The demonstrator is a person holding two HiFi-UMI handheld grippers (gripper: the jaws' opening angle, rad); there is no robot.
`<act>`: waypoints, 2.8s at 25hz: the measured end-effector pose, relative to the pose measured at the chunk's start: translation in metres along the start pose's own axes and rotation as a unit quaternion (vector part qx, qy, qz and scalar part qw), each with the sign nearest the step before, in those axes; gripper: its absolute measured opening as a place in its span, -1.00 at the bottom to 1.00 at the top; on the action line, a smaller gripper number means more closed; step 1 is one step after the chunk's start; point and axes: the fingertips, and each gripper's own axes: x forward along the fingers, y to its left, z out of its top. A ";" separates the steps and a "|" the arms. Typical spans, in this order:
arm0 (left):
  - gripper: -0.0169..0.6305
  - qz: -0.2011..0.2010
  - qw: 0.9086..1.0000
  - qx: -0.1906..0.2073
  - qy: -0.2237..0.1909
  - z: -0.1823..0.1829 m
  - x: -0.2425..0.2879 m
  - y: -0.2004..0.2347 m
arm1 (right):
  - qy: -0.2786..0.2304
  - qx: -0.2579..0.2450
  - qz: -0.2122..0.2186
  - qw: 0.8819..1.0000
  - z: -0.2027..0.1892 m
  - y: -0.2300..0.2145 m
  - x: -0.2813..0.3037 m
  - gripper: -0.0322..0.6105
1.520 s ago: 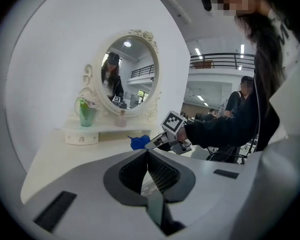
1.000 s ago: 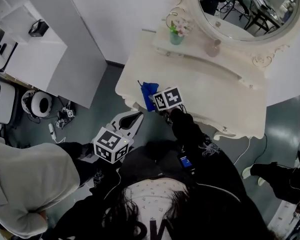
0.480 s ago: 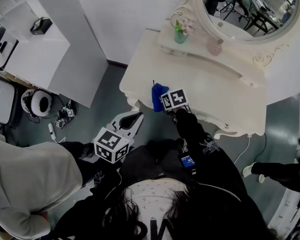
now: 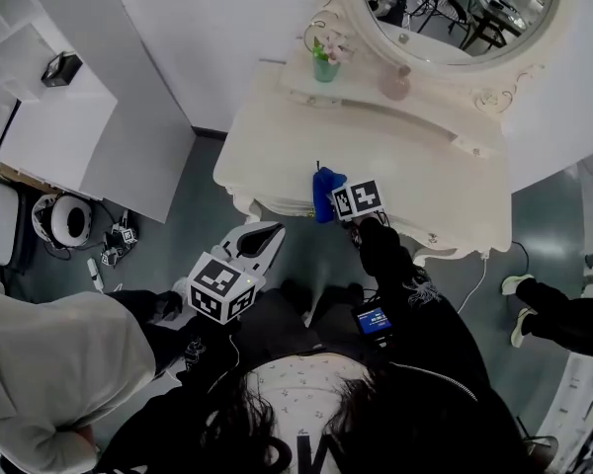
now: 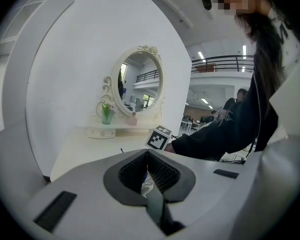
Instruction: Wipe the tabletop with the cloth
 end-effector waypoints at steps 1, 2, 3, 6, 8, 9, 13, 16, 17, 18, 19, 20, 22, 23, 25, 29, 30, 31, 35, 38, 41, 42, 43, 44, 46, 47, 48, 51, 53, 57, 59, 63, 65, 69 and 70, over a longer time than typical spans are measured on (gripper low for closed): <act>-0.95 0.001 1.000 0.000 0.000 0.000 0.004 -0.003 | -0.001 0.002 -0.001 1.000 -0.003 -0.007 -0.004 -0.71; -0.95 0.002 1.000 0.000 0.000 0.001 0.008 -0.006 | -0.002 0.005 -0.002 1.000 -0.006 -0.015 -0.008 -0.71; -0.95 0.004 1.000 0.000 -0.001 0.002 0.012 -0.010 | -0.003 0.007 -0.002 1.000 -0.008 -0.022 -0.012 -0.71; -0.95 0.005 1.000 -0.001 0.001 0.007 0.025 -0.025 | -0.003 0.011 -0.005 1.000 -0.018 -0.045 -0.028 -0.71; -0.95 0.007 1.000 -0.001 0.001 0.010 0.038 -0.037 | -0.003 0.011 -0.006 1.000 -0.023 -0.063 -0.038 -0.71; -0.95 0.007 1.000 -0.002 0.001 0.011 0.044 -0.044 | -0.002 0.011 -0.006 1.000 -0.026 -0.072 -0.043 -0.71; -0.95 0.001 1.000 -0.002 0.006 0.012 0.073 -0.078 | 0.005 0.010 -0.007 1.000 -0.044 -0.112 -0.065 -0.71; -0.95 -0.004 1.000 -0.001 0.012 0.012 0.095 -0.103 | 0.006 0.015 -0.010 1.000 -0.055 -0.148 -0.084 -0.71; -0.95 -0.005 1.000 -0.001 0.014 0.012 0.102 -0.110 | 0.006 0.019 -0.013 1.000 -0.059 -0.161 -0.091 -0.71; -0.95 -0.006 1.000 0.000 0.015 0.013 0.109 -0.116 | 0.005 0.024 -0.016 1.000 -0.062 -0.175 -0.098 -0.71; -0.95 -0.006 1.000 0.001 0.016 0.014 0.117 -0.121 | 0.004 0.028 -0.019 0.999 -0.066 -0.189 -0.104 -0.71; -0.95 -0.005 1.000 0.001 0.015 0.016 0.124 -0.127 | 0.003 0.032 -0.023 0.999 -0.069 -0.203 -0.111 -0.71; -0.95 -0.005 1.000 0.001 0.013 0.018 0.138 -0.136 | 0.001 0.038 -0.033 0.999 -0.075 -0.230 -0.125 -0.71; -0.95 -0.005 1.000 0.001 0.012 0.020 0.144 -0.141 | 0.000 0.042 -0.039 0.998 -0.078 -0.243 -0.132 -0.71; -0.95 -0.007 1.000 0.002 0.010 0.022 0.158 -0.152 | -0.002 0.052 -0.054 0.997 -0.088 -0.274 -0.147 -0.71; -0.95 -0.015 1.000 0.006 0.009 0.026 0.182 -0.173 | -0.002 0.076 -0.084 0.994 -0.111 -0.333 -0.178 -0.71; -0.95 -0.018 1.000 0.008 0.008 0.027 0.187 -0.178 | -0.001 0.082 -0.093 0.992 -0.118 -0.347 -0.187 -0.71; -0.95 -0.020 1.000 0.010 0.008 0.028 0.192 -0.183 | -0.001 0.089 -0.102 0.991 -0.125 -0.361 -0.197 -0.71; -0.95 -0.031 0.999 0.013 0.008 0.029 0.208 -0.199 | 0.005 0.120 -0.148 0.982 -0.158 -0.420 -0.238 -0.71; -0.95 -0.035 0.999 0.017 0.009 0.031 0.218 -0.206 | 0.006 0.150 -0.177 0.973 -0.185 -0.458 -0.266 -0.71; -0.95 -0.037 0.999 0.019 0.013 0.030 0.224 -0.212 | 0.004 0.188 -0.205 0.961 -0.215 -0.490 -0.294 -0.71; -0.95 -0.037 0.999 0.020 0.014 0.029 0.225 -0.213 | 0.003 0.200 -0.213 0.956 -0.225 -0.499 -0.302 -0.71; -0.95 -0.036 0.999 0.020 0.015 0.030 0.226 -0.214 | 0.003 0.212 -0.219 0.952 -0.234 -0.508 -0.310 -0.71; -0.95 -0.034 0.999 0.020 0.015 0.030 0.227 -0.214 | 0.004 0.221 -0.226 0.949 -0.241 -0.516 -0.318 -0.71; -0.95 -0.030 0.999 0.019 0.015 0.031 0.228 -0.214 | 0.009 0.234 -0.241 0.942 -0.255 -0.530 -0.331 -0.71; -0.95 -0.029 0.999 0.019 0.015 0.031 0.229 -0.214 | 0.011 0.239 -0.248 0.939 -0.261 -0.535 -0.337 -0.71; -0.95 -0.028 0.999 0.020 0.016 0.032 0.230 -0.214 | 0.014 0.243 -0.255 0.936 -0.265 -0.539 -0.342 -0.71; -0.95 -0.027 0.999 0.022 0.016 0.033 0.230 -0.214 | 0.019 0.254 -0.268 0.929 -0.278 -0.546 -0.349 -0.71; -0.95 -0.028 0.999 0.022 0.016 0.033 0.229 -0.216 | 0.015 0.268 -0.269 0.925 -0.286 -0.547 -0.351 -0.71; -0.95 -0.025 0.999 0.023 0.015 0.032 0.225 -0.214 | 0.014 0.277 -0.272 0.922 -0.291 -0.548 -0.351 -0.71; -0.95 -0.022 0.999 0.022 0.015 0.032 0.224 -0.213 | 0.020 0.272 -0.275 0.922 -0.292 -0.548 -0.352 -0.71; -0.95 -0.017 1.000 0.020 0.013 0.033 0.219 -0.210 | 0.022 0.274 -0.278 0.921 -0.292 -0.547 -0.354 -0.71; -0.95 -0.015 1.000 0.020 0.012 0.033 0.217 -0.208 | 0.020 0.274 -0.279 0.920 -0.291 -0.547 -0.354 -0.71; -0.95 -0.014 1.000 0.020 0.009 0.032 0.213 -0.207 | 0.018 0.269 -0.282 0.921 -0.286 -0.544 -0.354 -0.71; -0.95 -0.014 1.000 0.020 0.009 0.032 0.212 -0.206 | 0.018 0.267 -0.282 0.921 -0.284 -0.543 -0.355 -0.71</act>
